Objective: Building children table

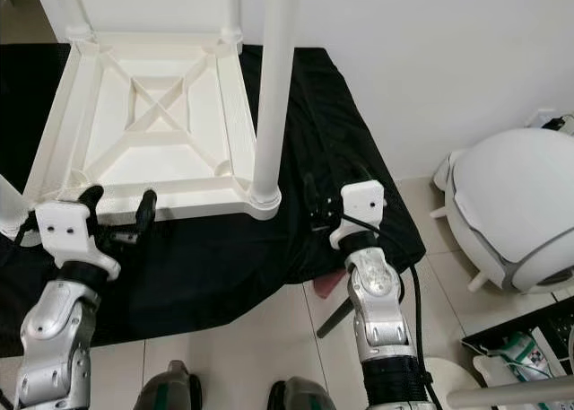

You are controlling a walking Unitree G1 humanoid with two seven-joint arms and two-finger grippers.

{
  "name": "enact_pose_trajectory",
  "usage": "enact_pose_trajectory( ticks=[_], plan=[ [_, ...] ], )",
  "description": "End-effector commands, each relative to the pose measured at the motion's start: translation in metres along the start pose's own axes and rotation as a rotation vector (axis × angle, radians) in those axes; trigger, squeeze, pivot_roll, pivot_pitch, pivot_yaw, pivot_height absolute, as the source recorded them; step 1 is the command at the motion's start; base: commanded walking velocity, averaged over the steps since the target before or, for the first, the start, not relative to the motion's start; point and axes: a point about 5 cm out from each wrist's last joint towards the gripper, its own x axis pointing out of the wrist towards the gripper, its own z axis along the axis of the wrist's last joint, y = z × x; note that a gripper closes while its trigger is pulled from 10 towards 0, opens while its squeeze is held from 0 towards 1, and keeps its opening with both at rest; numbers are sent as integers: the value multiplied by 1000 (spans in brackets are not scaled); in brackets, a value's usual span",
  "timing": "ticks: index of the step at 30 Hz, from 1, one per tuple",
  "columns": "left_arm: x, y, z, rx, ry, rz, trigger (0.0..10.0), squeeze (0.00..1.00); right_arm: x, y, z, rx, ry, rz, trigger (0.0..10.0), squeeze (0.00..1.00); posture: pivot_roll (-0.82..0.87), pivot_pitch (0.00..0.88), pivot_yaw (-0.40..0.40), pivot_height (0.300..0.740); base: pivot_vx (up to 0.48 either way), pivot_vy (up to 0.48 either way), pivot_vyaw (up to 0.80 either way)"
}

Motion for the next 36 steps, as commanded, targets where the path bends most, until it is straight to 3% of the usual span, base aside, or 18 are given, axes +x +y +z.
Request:
enact_pose_trajectory(
  ticks=[1,13,20,25,36],
  plan=[
    [-3,8,5,-26,-18,137,10000,0,0,1,-4,5,10,14,10000,0,99,8,-74,740,0,0,0],
    [-16,23,13,-14,-41,224,10000,0,5,12,-4,20,6,82,10000,0,140,2,-92,740,0,0,0],
    [-10,15,15,-4,-56,196,10000,0,8,13,-1,20,-7,81,10000,0,133,4,-88,740,0,0,0],
    [-7,5,13,17,-51,140,10000,0,6,11,-1,7,-9,72,10000,0,117,9,-80,740,0,0,720],
    [-1,0,14,24,-60,106,10000,0,0,6,-4,-4,-2,40,10000,0,96,15,-69,740,0,0,800]
  ],
)
